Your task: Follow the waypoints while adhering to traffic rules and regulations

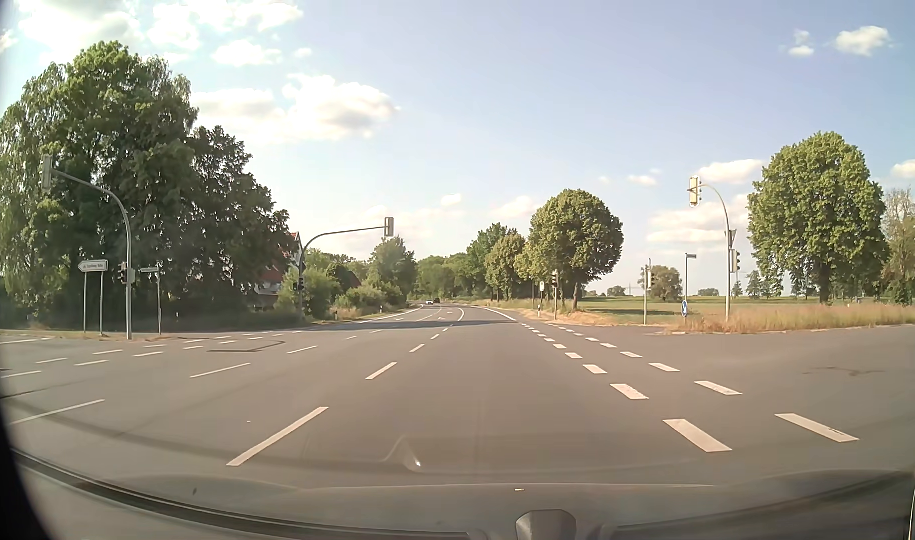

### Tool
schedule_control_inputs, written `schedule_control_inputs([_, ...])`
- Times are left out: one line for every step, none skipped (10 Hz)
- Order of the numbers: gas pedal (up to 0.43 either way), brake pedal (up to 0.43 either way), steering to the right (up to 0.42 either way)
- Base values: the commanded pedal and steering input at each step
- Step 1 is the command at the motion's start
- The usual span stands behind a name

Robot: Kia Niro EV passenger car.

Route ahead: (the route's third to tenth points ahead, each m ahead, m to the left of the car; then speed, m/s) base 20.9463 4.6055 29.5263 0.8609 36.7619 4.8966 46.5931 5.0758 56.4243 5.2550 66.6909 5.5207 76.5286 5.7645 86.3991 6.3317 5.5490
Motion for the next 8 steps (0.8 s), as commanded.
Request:
schedule_control_inputs([0.409,0.006,-0.004])
schedule_control_inputs([0.409,0.006,-0.004])
schedule_control_inputs([0.409,0.006,-0.004])
schedule_control_inputs([0.409,0.006,-0.004])
schedule_control_inputs([0.409,0.006,-0.004])
schedule_control_inputs([0.409,0.006,-0.004])
schedule_control_inputs([0.409,0.006,-0.003])
schedule_control_inputs([0.409,0.006,-0.003])
